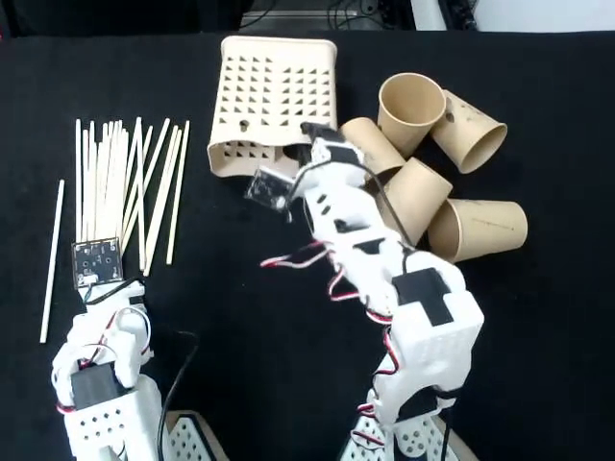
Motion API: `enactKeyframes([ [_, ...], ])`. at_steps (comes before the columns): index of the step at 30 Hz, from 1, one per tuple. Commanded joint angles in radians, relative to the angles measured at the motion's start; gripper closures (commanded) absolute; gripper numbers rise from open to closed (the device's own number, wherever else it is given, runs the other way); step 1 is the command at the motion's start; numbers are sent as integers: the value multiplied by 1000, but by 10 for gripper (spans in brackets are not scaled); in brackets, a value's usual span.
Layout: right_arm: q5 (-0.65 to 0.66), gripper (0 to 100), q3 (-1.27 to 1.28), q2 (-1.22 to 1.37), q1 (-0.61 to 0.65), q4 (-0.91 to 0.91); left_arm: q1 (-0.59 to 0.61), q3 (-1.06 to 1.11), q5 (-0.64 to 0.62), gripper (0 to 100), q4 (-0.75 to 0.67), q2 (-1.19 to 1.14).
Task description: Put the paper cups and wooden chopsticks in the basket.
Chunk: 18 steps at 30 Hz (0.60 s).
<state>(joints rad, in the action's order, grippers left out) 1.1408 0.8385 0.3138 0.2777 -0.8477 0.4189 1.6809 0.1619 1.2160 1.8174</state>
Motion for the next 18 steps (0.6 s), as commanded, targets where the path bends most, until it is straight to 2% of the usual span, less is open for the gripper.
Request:
enactKeyframes([
  [1, 3, 987, 117, -147, 44, -110, 5, 18, 0, 970, 3, 2],
  [4, -29, 987, 214, -289, 69, -75, 5, 18, 0, 970, 3, 2],
  [8, -193, 987, 282, -545, 71, 87, 5, 18, 0, 970, 3, 2],
  [11, -325, 987, 252, -777, 72, 436, 5, 18, 0, 970, 3, 2],
  [15, -485, 987, 77, -1044, 92, 974, 5, 18, 0, 970, 3, 2],
  [18, -526, 987, -62, -1127, 130, 1203, 5, 18, 0, 970, 3, 2],
])
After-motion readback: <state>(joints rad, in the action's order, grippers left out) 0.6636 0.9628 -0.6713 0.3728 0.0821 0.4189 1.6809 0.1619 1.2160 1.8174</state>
